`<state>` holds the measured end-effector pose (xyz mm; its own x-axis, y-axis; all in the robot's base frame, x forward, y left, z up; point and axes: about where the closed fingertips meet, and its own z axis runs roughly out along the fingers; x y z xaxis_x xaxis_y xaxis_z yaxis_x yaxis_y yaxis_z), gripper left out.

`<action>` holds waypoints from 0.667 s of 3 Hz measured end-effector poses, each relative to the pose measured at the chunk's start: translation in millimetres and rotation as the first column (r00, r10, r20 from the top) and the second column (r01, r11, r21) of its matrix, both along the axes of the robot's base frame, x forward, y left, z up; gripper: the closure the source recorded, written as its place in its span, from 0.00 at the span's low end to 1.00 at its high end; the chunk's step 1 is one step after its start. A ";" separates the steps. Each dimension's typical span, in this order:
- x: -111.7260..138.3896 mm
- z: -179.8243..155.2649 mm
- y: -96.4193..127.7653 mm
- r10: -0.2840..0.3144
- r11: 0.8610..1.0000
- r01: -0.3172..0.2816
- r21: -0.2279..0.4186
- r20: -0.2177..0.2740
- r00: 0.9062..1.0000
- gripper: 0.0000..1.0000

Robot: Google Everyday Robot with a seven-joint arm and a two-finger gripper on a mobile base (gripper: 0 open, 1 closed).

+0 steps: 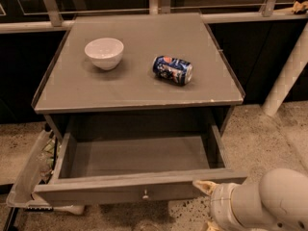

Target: Close top drawer

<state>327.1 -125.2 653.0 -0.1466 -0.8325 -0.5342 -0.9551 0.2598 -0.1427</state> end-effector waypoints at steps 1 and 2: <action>43.2 -8.9 9.5 -0.011 0.999 0.010 0.031 0.028 1.000 0.37; 91.4 -19.4 12.8 -0.029 0.998 0.026 0.056 0.051 0.998 0.61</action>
Offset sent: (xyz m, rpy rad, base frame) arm 0.1515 0.0130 -0.0338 0.0849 -0.0781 -0.0548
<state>418.5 -112.4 633.5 -0.1399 -0.7979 -0.5864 -0.9392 0.2944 -0.1765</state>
